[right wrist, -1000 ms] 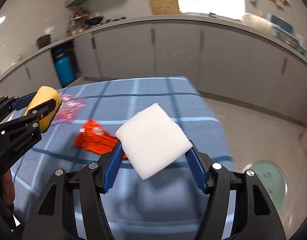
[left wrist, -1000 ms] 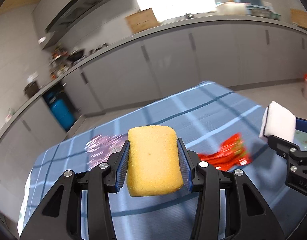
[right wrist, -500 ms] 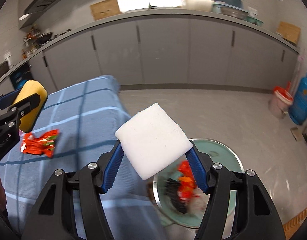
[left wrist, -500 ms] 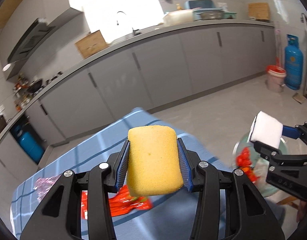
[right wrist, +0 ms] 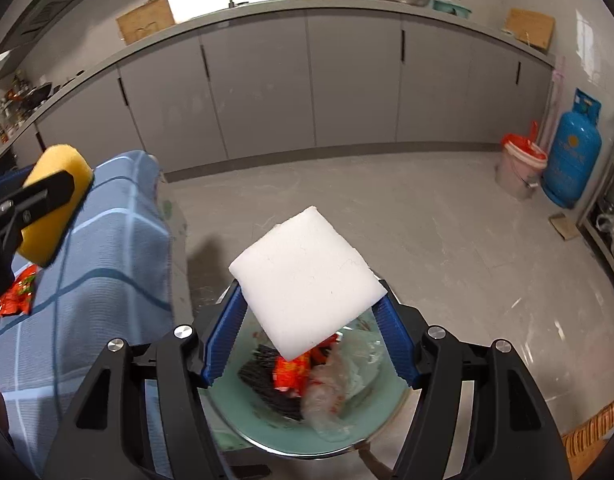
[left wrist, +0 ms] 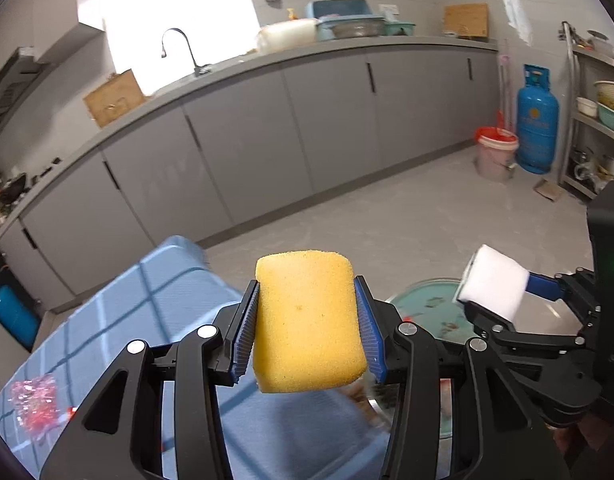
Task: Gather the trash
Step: 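Carry both sponges over the teal bucket and open both tools, then move both tools back to the pink bag and red snack wrapper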
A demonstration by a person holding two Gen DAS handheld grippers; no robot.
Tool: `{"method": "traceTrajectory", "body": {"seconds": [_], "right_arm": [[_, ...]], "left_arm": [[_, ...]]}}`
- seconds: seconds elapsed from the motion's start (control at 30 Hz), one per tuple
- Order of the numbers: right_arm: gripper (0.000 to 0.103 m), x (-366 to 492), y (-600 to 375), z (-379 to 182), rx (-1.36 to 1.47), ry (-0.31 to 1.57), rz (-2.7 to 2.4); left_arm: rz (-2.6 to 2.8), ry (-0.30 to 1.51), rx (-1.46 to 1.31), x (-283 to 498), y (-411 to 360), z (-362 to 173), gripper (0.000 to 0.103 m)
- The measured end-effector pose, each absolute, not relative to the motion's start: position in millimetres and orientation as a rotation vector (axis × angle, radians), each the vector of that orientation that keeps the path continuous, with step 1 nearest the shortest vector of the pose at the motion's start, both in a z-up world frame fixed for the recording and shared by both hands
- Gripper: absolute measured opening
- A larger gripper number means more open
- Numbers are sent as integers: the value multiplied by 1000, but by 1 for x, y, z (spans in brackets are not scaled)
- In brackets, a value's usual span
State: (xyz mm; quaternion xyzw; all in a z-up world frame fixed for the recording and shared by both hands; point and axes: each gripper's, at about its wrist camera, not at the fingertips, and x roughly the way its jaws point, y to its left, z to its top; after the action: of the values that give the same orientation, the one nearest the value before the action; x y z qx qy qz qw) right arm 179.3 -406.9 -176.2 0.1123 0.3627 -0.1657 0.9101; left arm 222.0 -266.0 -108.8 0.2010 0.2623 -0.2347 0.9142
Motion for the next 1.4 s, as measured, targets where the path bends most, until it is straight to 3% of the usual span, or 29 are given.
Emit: {"method": "traceTrajectory", "body": {"seconds": [0.2, 0.27, 0.3, 0.33, 0.9, 1.4], "right_arm": [[71, 177, -425, -187, 244, 753, -356], [82, 176, -429, -188, 248, 744, -362], [86, 175, -432, -189, 250, 734, -379], [87, 173, -434, -190, 259, 730, -383], [94, 166, -423, -182, 282, 706, -378], [94, 215, -314, -160, 182, 716, -133]], "left_arm": [[-544, 567, 411, 220, -289, -122, 49], [-560, 575, 403, 221, -292, -124, 61], [-549, 569, 400, 220, -291, -125, 77], [-536, 560, 397, 221, -290, -124, 84], [-438, 535, 382, 232, -263, -111, 91], [-180, 541, 369, 232, -134, -102, 92]]}}
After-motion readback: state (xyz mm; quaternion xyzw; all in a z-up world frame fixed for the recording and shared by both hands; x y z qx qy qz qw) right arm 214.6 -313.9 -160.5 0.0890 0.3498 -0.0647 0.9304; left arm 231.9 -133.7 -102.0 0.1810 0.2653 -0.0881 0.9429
